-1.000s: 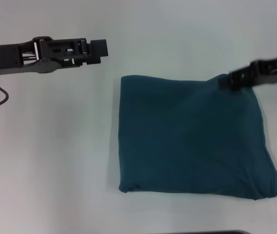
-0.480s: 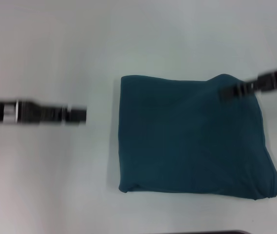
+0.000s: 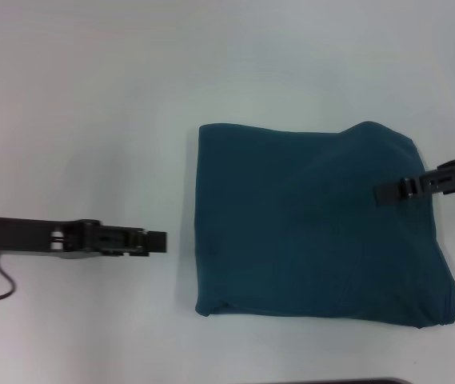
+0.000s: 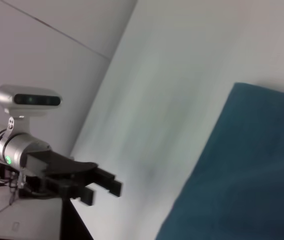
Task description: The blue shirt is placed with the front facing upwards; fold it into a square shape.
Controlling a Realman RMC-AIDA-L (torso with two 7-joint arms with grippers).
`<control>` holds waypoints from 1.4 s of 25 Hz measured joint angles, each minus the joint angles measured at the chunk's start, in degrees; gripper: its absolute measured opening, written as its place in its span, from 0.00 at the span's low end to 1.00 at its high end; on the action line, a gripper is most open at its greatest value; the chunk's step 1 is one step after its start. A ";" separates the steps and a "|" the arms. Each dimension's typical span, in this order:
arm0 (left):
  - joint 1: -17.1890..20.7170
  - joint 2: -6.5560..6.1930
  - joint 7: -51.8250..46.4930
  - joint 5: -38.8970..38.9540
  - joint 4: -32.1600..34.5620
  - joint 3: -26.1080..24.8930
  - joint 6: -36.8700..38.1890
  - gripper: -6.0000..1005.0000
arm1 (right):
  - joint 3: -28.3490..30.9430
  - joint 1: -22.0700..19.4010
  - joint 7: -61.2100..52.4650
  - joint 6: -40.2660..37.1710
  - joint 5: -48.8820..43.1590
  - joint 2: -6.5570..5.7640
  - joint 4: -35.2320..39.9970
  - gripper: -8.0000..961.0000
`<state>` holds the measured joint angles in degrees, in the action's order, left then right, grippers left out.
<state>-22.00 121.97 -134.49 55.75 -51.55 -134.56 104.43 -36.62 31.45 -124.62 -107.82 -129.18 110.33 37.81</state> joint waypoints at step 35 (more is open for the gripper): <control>-11.96 2.10 -6.56 -6.93 13.15 6.68 -17.57 0.59 | 0.24 0.83 -0.08 1.74 -2.23 -0.30 -0.02 0.58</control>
<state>-33.97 124.07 -141.04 48.82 -38.40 -127.88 86.87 -36.39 32.28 -124.70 -106.08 -131.41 110.03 37.79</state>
